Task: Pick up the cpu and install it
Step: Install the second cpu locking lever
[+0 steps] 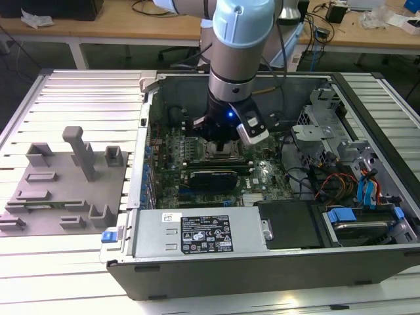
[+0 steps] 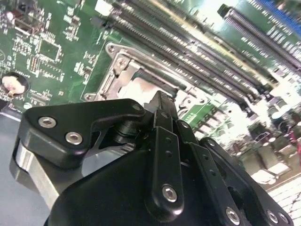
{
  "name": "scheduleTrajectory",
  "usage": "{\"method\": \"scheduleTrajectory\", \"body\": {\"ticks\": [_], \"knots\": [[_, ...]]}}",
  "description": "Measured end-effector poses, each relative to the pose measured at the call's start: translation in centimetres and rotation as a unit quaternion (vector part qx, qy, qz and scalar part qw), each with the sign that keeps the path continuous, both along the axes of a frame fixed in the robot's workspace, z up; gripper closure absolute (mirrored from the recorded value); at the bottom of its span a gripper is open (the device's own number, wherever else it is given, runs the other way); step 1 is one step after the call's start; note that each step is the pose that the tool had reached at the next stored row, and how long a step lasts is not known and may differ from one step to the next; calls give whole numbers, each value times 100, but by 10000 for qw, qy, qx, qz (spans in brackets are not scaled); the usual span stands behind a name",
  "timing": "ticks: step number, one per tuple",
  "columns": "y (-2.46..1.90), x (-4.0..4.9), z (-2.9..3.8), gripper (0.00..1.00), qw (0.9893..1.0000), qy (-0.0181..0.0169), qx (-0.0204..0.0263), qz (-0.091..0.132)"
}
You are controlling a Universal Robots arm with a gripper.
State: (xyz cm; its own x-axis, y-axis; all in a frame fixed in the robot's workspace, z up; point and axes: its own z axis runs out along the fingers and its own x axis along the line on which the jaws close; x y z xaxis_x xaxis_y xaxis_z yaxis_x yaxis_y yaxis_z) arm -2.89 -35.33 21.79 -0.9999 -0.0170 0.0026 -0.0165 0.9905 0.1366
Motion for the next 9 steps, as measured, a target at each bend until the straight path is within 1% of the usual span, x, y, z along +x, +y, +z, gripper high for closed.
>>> {"method": "scheduleTrajectory", "body": {"ticks": [2, 4, 5, 7, 9], "knots": [[27, 7, 6, 89, 10000, 0, -1, -1], [39, 8, 33, 89, 10000, 1, -6, -1], [43, 8, 54, 89, 10000, 0, -10, -1], [48, 8, 115, 89, 10000, 0, -31, 0], [47, 8, 116, 89, 10000, 0, -35, -1]]}}
